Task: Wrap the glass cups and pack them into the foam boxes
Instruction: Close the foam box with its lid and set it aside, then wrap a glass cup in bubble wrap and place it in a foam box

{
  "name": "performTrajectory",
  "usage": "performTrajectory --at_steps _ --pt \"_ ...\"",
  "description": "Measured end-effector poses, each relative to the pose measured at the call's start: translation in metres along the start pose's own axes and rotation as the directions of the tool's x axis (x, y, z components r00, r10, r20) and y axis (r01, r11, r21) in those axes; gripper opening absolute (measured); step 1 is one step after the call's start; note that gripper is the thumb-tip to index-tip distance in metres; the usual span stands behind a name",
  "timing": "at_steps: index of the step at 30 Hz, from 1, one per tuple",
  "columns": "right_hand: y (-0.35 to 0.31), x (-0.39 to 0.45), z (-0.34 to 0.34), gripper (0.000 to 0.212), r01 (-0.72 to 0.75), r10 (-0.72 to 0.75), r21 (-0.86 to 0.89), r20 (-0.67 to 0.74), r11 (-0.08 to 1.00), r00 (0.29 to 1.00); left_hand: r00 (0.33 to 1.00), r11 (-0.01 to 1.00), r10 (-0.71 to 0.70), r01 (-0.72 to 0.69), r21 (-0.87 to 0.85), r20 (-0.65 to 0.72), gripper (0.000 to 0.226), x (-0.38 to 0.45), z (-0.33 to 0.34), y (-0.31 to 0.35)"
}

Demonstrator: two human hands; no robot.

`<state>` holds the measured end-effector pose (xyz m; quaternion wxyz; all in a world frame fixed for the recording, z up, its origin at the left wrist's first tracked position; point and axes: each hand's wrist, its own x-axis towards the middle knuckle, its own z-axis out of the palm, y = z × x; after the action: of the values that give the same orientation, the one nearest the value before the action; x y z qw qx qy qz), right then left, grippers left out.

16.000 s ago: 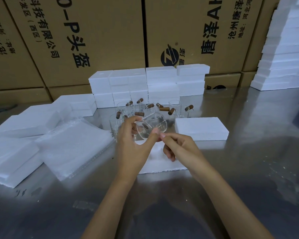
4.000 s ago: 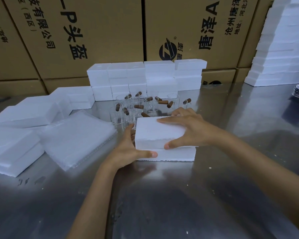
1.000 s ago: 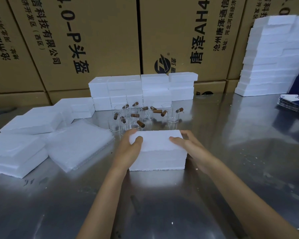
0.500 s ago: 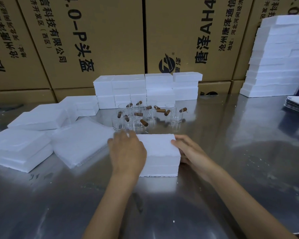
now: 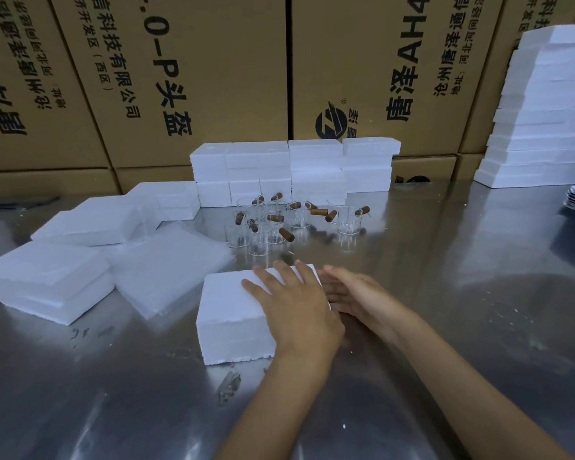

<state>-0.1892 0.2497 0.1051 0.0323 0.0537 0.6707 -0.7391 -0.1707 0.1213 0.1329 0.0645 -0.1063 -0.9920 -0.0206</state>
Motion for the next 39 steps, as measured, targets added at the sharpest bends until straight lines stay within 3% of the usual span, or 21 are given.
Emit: performTrajectory --at_steps 5,17,30,39 --pt "0.017 0.018 -0.008 0.025 0.048 -0.043 0.022 -0.187 0.999 0.982 0.992 0.991 -0.12 0.118 0.054 0.035 0.078 0.009 -0.001 -0.011" --pt "0.017 0.016 -0.014 0.028 0.068 -0.069 -0.01 -0.144 0.998 0.987 0.934 0.934 -0.356 0.355 0.04 0.036 0.09 0.024 0.0 -0.075" --pt "0.019 0.017 -0.017 0.029 0.082 -0.085 -0.022 -0.141 0.996 0.986 0.847 0.849 -0.524 0.512 0.127 0.093 0.081 0.027 -0.007 -0.141" --pt "0.019 0.016 -0.017 0.029 0.087 -0.092 -0.037 -0.141 0.995 0.986 0.83 0.812 -0.557 0.551 0.194 -0.023 0.078 0.025 -0.006 -0.175"
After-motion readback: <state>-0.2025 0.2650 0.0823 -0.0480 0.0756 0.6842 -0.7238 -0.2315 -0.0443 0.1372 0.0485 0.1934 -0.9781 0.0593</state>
